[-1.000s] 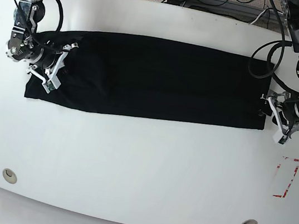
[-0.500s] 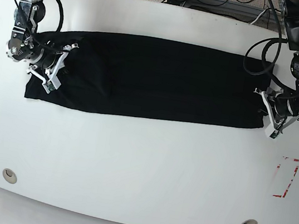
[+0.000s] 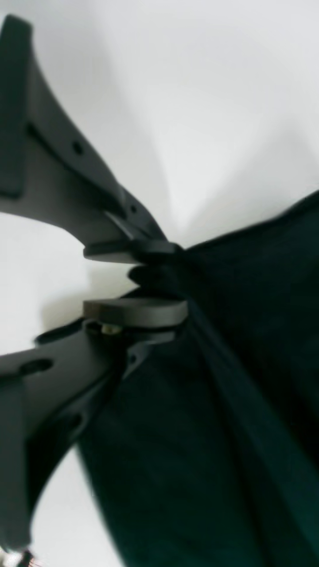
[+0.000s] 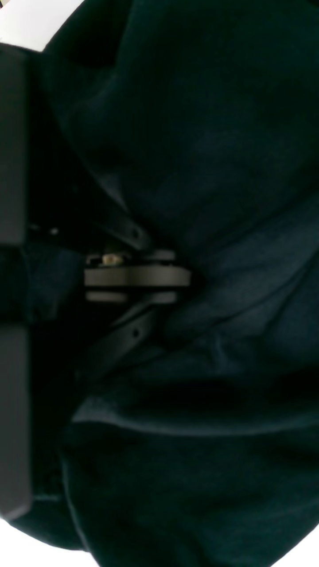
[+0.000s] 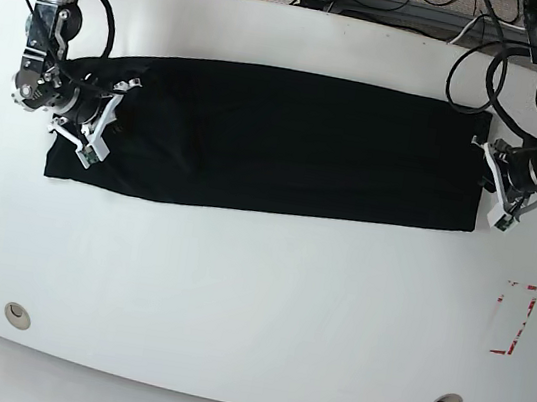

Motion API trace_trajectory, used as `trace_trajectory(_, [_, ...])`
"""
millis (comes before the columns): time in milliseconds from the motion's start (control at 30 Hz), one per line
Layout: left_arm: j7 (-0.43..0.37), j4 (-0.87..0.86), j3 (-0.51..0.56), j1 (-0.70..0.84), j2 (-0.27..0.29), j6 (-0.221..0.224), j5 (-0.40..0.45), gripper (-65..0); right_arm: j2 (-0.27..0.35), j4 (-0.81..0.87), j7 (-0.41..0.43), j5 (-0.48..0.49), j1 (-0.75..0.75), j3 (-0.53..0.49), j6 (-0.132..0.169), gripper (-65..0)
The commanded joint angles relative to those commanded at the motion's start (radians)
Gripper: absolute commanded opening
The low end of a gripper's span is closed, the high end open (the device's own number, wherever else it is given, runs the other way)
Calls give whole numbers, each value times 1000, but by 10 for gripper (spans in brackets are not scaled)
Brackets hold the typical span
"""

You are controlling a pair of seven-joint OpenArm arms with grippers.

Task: Layout the t-shirt on the table in an organized manner, then fold the t-shirt properly
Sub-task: 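Release and regrasp the strip's end with the left gripper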

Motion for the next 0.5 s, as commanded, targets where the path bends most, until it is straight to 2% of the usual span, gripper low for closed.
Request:
trace_trajectory(167, [8,43,-2,51,-6,0,0,-535,0,0,0,0,0,0,0,-640])
trace_trajectory(267, [14,68,-2,77,-40,0,0,-517,0,0,0,0,2,0,0,-640])
trace_trajectory(400, [49,121,-2,95,-55,0,-2,-413,0,0,0,0,14,0,0,-640])
trace_trajectory(500, [54,166,-21,120,-72,0,-2,-386,0,0,0,0,14,0,0,-640])
